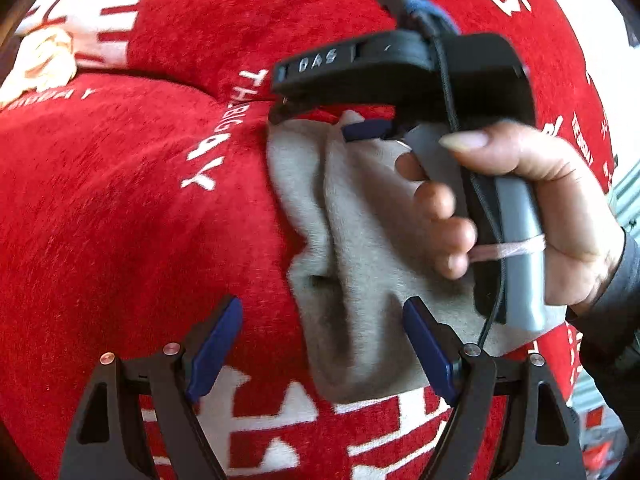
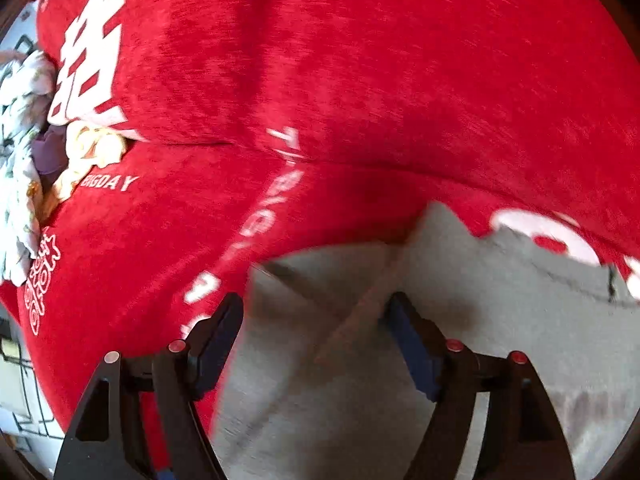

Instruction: Fold small clothes

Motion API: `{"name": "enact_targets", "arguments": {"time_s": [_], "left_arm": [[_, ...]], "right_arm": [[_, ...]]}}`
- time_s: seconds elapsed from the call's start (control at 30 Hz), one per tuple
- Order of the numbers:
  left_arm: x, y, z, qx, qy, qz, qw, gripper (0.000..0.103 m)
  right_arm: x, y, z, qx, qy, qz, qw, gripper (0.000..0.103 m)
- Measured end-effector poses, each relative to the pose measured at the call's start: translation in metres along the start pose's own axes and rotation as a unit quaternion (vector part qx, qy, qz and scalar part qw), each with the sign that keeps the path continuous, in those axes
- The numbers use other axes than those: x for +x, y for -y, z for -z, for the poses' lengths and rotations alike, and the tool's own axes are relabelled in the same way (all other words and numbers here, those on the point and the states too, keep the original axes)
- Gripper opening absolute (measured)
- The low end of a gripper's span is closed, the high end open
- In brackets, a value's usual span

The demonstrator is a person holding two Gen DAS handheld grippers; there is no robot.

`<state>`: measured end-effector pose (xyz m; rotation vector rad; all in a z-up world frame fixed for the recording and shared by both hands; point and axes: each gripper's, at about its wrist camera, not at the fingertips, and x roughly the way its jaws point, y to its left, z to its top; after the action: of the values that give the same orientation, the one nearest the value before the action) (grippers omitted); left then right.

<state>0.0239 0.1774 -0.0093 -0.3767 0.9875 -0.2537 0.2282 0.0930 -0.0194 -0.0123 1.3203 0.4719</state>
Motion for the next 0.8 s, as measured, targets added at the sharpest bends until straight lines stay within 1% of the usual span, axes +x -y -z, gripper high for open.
{"name": "enact_targets", "arguments": {"time_s": [0.07,0.13,0.2,0.23,0.27,0.33,0.43,0.53,0.6,0.63,0.67,0.7,0.73,0.77,0.8], "left_arm": [[-0.003,-0.008,-0.001,-0.013,0.000,0.005,0.9999,0.083],[-0.005,-0.015,0.000,-0.027,-0.002,0.021,0.9994,0.083],[-0.005,-0.017,-0.001,-0.030,-0.002,0.030,0.9991,0.085],[-0.004,-0.018,-0.001,-0.033,-0.003,0.037,0.9988,0.090],[-0.003,-0.016,0.000,-0.033,-0.005,0.057,0.9978,0.103],[-0.002,-0.013,0.000,-0.036,-0.005,0.070,0.9969,0.103],[-0.002,-0.011,-0.001,-0.037,-0.007,0.095,0.9948,0.103],[-0.003,-0.019,-0.004,-0.065,-0.007,0.119,0.9907,0.103],[-0.003,-0.024,-0.005,-0.076,-0.007,0.128,0.9888,0.103],[-0.004,-0.024,-0.005,-0.079,-0.007,0.130,0.9883,0.102],[-0.002,-0.023,-0.005,-0.076,-0.009,0.117,0.9902,0.102],[0.000,-0.021,-0.006,-0.067,-0.009,0.107,0.9919,0.102],[0.001,-0.016,-0.006,-0.054,-0.010,0.094,0.9941,0.102],[0.001,-0.012,-0.005,-0.042,-0.010,0.083,0.9956,0.102],[0.001,-0.009,-0.005,-0.036,-0.008,0.081,0.9960,0.102]], "right_arm": [[-0.004,-0.008,-0.006,-0.012,0.003,-0.009,1.000,0.079],[-0.015,-0.012,-0.006,-0.025,0.006,-0.019,0.999,0.079],[-0.025,-0.010,-0.003,-0.030,0.009,-0.008,0.999,0.079],[-0.028,-0.009,-0.002,-0.029,0.010,-0.002,1.000,0.079],[-0.033,-0.005,0.001,-0.027,0.008,0.004,1.000,0.079],[-0.035,-0.002,0.004,-0.026,0.001,0.016,1.000,0.079],[-0.032,-0.003,0.009,-0.029,-0.022,0.030,0.999,0.079],[-0.019,-0.010,0.008,-0.027,-0.050,0.034,0.998,0.079],[-0.002,-0.017,0.005,-0.026,-0.072,0.054,0.996,0.079],[0.008,-0.021,0.004,-0.026,-0.084,0.070,0.994,0.081],[0.018,-0.028,0.004,-0.037,-0.091,0.093,0.991,0.087],[0.025,-0.035,0.004,-0.058,-0.095,0.112,0.987,0.087],[0.032,-0.044,0.006,-0.090,-0.103,0.139,0.981,0.086],[0.035,-0.050,0.009,-0.105,-0.101,0.149,0.978,0.082],[0.033,-0.051,0.009,-0.114,-0.098,0.144,0.978,0.072]]}}
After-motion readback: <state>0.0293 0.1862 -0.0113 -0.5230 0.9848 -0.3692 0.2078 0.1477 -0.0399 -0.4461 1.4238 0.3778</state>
